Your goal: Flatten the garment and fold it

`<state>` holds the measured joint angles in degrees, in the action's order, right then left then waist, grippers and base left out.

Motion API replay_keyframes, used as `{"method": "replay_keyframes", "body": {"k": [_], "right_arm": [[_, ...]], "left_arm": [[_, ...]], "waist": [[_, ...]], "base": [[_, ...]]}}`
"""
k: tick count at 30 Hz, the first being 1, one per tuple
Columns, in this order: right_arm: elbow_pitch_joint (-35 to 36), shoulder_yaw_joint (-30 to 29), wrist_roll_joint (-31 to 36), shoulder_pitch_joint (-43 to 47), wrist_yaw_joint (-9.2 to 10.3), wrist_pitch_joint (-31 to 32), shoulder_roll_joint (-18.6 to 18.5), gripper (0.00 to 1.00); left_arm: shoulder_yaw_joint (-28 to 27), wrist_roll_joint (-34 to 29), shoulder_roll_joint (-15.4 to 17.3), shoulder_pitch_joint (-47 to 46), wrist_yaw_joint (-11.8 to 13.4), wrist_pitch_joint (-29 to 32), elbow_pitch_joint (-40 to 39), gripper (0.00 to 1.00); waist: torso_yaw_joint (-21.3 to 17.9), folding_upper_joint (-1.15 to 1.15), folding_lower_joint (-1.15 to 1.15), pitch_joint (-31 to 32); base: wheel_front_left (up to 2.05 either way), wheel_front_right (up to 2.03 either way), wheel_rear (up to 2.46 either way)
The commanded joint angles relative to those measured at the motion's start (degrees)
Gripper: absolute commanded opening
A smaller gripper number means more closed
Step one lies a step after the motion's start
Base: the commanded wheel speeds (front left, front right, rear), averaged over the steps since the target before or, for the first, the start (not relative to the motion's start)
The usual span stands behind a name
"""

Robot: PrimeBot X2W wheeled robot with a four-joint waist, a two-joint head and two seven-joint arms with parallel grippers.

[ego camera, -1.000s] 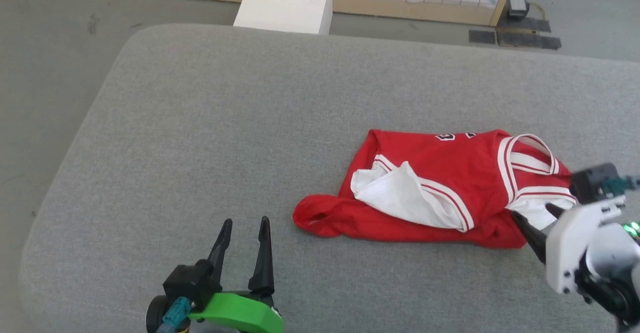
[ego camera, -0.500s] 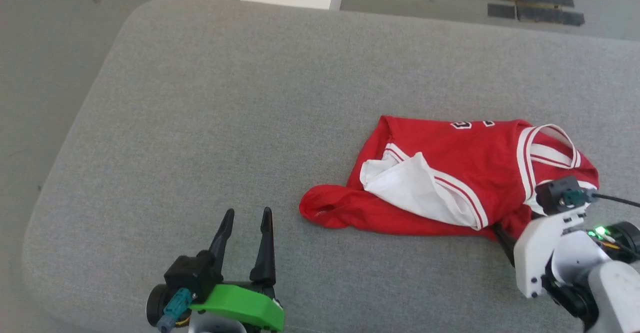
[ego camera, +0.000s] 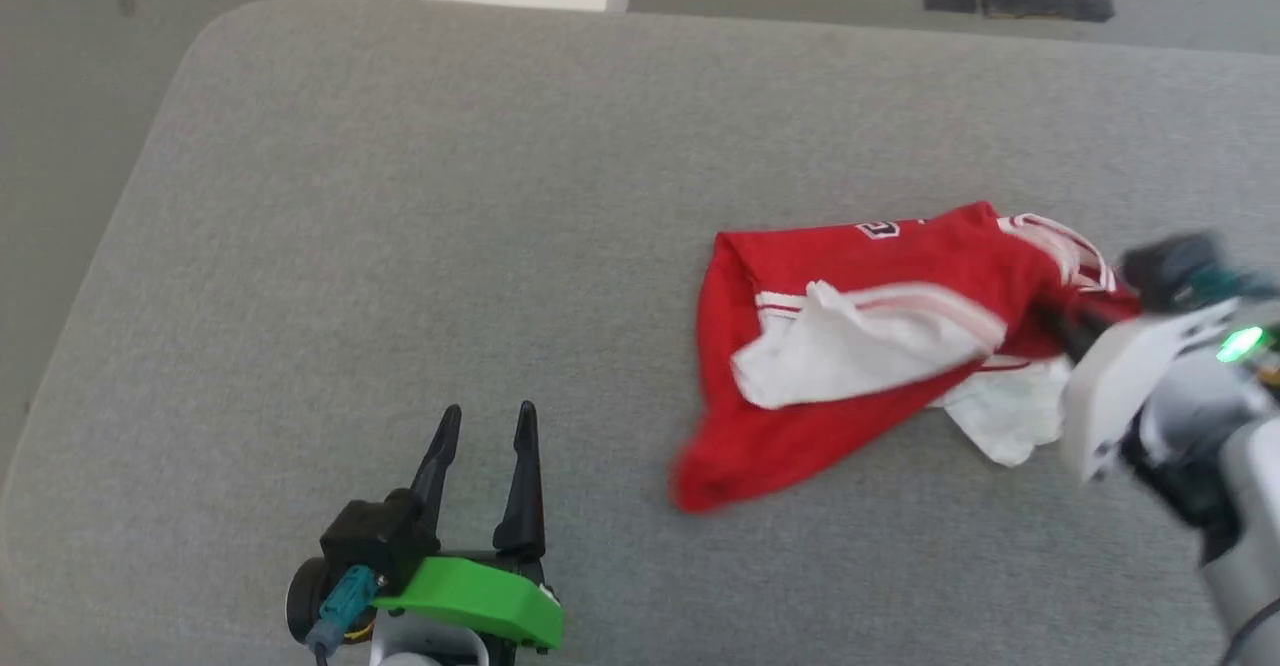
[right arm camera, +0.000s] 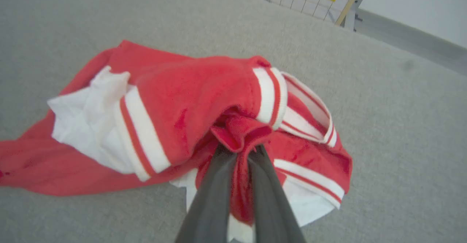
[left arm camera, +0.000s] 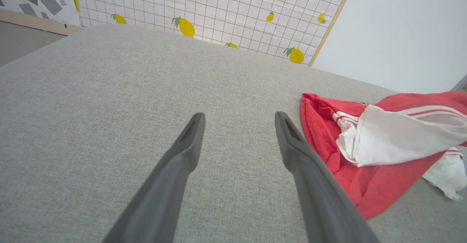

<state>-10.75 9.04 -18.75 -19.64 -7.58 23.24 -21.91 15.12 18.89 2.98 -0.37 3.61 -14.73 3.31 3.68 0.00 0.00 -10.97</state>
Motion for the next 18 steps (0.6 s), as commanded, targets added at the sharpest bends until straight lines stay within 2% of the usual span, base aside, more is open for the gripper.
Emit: {"method": "replay_keyframes", "body": {"k": [1,5,9,14,16,17,18], "right_arm": [[2.1,-1.2,-0.7,-1.3,0.09,-0.1,-0.6,0.0],[10.1,-5.5,-2.4,0.6,0.09,3.0,-1.3,0.0],[18.4,-10.4,-2.9,6.8,0.09,7.2,-0.6,0.0],[24.4,-18.3,-3.6,20.0,0.09,12.8,4.5,0.0],[25.1,-21.0,-2.8,25.3,0.09,14.0,6.1,0.0],[24.6,-23.1,-0.3,31.5,0.09,13.9,7.9,0.0],[24.2,-23.2,0.2,32.7,0.09,13.7,8.5,0.0]], "left_arm": [[-0.3,0.3,-0.1,-0.2,0.2,-0.3,0.1,1.0],[0.0,0.9,-0.1,0.5,0.4,-0.3,0.0,1.0],[0.3,1.1,-0.1,0.9,0.5,-0.3,-0.4,1.0],[0.5,1.2,-0.1,0.8,0.2,-0.3,-0.3,1.0],[0.4,1.2,-0.1,0.8,0.2,-0.3,-0.4,1.0],[0.3,1.0,-0.1,0.7,0.1,-0.3,-0.3,1.0],[0.2,0.9,-0.1,0.7,0.1,-0.3,-0.3,1.0]], "waist": [[-1.5,0.0,0.0,1.8],[-2.3,0.0,0.0,2.9],[-2.5,0.0,0.0,2.8],[-1.5,0.0,0.0,2.0],[-1.2,0.0,0.0,1.6],[-0.8,0.0,0.0,1.2],[-0.8,0.0,0.0,1.2]], "base": [[0.0,0.0,0.0],[0.0,0.0,0.0],[0.0,0.0,0.0],[0.0,0.0,0.0],[0.0,0.0,0.0],[0.0,0.0,0.0],[0.0,0.0,0.0]]}}
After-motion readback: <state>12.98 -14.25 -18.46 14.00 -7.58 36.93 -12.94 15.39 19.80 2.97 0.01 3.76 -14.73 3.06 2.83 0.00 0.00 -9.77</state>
